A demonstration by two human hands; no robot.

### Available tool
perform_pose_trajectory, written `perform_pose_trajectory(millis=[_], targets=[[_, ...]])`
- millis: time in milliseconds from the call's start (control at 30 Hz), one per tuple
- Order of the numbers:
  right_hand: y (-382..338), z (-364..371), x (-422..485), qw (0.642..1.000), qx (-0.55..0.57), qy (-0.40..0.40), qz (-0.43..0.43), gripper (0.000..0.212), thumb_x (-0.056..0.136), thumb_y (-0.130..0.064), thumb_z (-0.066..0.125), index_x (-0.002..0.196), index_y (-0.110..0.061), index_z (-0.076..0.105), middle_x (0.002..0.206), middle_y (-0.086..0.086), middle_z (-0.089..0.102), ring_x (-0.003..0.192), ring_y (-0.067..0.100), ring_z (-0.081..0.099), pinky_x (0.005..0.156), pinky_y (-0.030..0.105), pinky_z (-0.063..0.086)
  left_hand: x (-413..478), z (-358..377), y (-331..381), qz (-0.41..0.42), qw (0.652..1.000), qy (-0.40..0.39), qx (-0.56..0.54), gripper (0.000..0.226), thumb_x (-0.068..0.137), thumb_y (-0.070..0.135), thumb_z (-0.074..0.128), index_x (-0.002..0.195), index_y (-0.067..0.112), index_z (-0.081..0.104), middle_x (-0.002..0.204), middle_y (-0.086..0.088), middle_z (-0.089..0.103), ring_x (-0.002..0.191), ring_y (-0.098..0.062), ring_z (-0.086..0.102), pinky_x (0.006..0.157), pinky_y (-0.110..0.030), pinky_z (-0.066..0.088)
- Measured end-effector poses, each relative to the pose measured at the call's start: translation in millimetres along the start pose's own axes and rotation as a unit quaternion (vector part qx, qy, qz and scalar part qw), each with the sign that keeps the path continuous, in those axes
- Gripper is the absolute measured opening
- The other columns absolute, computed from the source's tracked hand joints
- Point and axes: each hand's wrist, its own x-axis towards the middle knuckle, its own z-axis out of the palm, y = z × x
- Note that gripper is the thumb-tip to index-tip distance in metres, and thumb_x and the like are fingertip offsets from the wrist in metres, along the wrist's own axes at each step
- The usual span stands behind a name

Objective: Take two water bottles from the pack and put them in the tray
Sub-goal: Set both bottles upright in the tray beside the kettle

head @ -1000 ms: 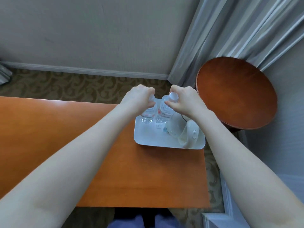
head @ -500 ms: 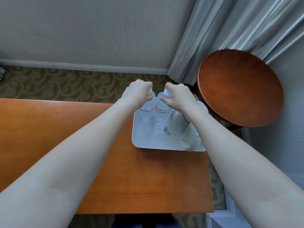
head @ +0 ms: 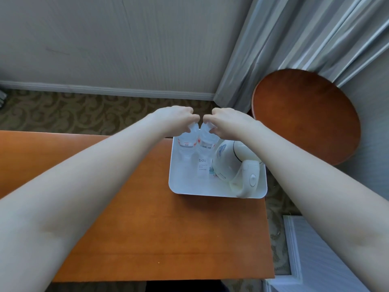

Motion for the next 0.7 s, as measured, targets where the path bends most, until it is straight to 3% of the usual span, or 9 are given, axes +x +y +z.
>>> perform_pose_trajectory(millis=[167, 333, 467, 700], targets=[[-3, 4, 2, 0.998, 0.034, 0.037, 0.039, 0.03, 0.094, -0.028, 0.054, 0.113, -0.005, 0.053, 0.104, 0.018, 0.06, 0.092, 0.035, 0.056, 0.072, 0.043, 0.05, -6, 7, -2, -0.016, 0.998, 0.059, -0.008, 0.031, 0.094, 0.029, 0.054, 0.114, 0.005, 0.051, 0.103, -0.014, 0.06, 0.089, -0.032, 0.059, 0.064, -0.039, 0.045], [-10, 10, 7, 0.979, 0.124, 0.091, 0.133, 0.033, 0.093, -0.034, 0.054, 0.099, -0.002, 0.055, 0.104, 0.02, 0.059, 0.098, 0.038, 0.056, 0.064, 0.036, 0.035, -5, 16, 12, -0.125, 0.986, 0.103, -0.043, 0.04, 0.094, 0.039, 0.049, 0.101, 0.0, 0.055, 0.101, -0.02, 0.063, 0.093, -0.039, 0.059, 0.064, -0.036, 0.035], [-18, 13, 11, 0.962, 0.165, 0.12, 0.182, 0.034, 0.092, -0.034, 0.057, 0.1, -0.001, 0.058, 0.105, 0.021, 0.061, 0.099, 0.039, 0.057, 0.065, 0.036, 0.037, 3, 17, 22, -0.194, 0.969, 0.114, -0.105, 0.039, 0.095, 0.037, 0.048, 0.104, 0.001, 0.06, 0.107, -0.019, 0.062, 0.1, -0.039, 0.058, 0.068, -0.037, 0.036], [-25, 16, 8, 0.949, 0.185, 0.148, 0.207, 0.033, 0.091, -0.032, 0.058, 0.093, 0.0, 0.058, 0.098, 0.02, 0.063, 0.092, 0.038, 0.059, 0.062, 0.035, 0.035, 4, 20, 21, -0.212, 0.958, 0.132, -0.141, 0.037, 0.092, 0.038, 0.051, 0.095, 0.002, 0.06, 0.097, -0.018, 0.059, 0.09, -0.036, 0.056, 0.064, -0.035, 0.035]])
